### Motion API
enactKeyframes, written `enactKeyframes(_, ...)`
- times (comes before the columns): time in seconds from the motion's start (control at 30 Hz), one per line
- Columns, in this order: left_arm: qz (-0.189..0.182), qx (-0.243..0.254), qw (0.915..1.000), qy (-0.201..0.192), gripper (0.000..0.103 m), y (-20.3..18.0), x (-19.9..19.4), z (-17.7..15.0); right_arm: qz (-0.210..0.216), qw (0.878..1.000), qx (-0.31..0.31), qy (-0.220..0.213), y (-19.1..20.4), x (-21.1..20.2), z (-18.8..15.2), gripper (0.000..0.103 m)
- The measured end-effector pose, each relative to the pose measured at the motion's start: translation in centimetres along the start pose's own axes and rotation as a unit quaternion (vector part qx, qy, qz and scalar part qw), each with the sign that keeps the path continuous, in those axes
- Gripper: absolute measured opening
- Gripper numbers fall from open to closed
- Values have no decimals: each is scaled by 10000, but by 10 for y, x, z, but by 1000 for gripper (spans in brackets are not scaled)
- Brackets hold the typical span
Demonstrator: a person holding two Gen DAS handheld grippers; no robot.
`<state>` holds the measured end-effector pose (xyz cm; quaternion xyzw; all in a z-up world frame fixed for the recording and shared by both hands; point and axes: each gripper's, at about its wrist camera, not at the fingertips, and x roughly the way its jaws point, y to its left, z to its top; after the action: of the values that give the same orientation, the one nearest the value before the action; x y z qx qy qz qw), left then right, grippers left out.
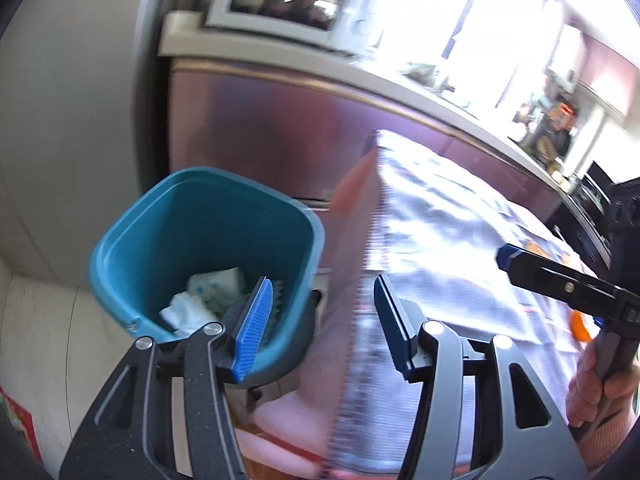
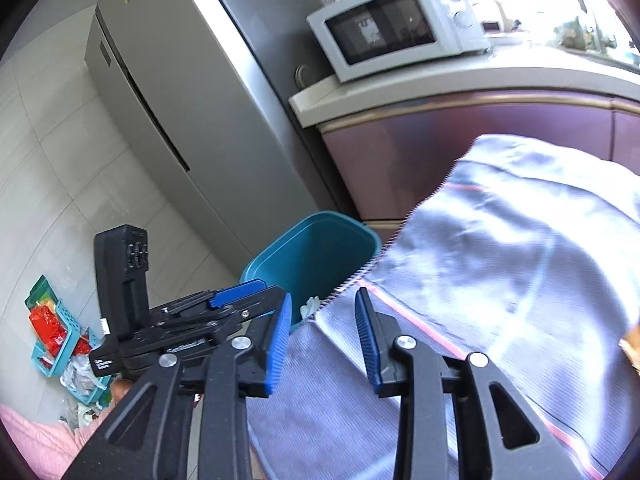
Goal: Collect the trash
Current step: 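Move both open grippers back over the table toward the remaining trash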
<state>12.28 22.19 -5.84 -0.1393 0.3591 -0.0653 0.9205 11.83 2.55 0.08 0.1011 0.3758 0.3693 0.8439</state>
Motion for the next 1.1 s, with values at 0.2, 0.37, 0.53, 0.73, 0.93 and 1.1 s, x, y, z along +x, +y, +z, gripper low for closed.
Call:
enactKeyframes(0.2,-580,485,9971,-54,59,-55,-9,-2,-412,9986,130,-309,-19,-51,-17,38)
enactKeyframes(0.37,-998,843,9914,79,60,-101,-4,-7,-854,9943,355,-523,-41,-96,-37,41)
enactKeyframes(0.53,-1418,1165,9825,319,60,-152,5,-20,-1388,9847,706,-785,-65,-144,-63,42)
enactKeyframes(0.73,-1920,1658,9655,595,60,-213,15,-40,-2173,9615,1238,-1140,-99,-212,-102,42)
enactKeyframes(0.93,-2305,2105,9458,896,60,-277,29,-54,-2883,9302,1765,-1430,-133,-270,-140,43)
enactKeyframes(1.1,-2474,2280,9339,1206,60,-319,48,-65,-3154,9164,1998,-1444,-150,-293,-166,49)
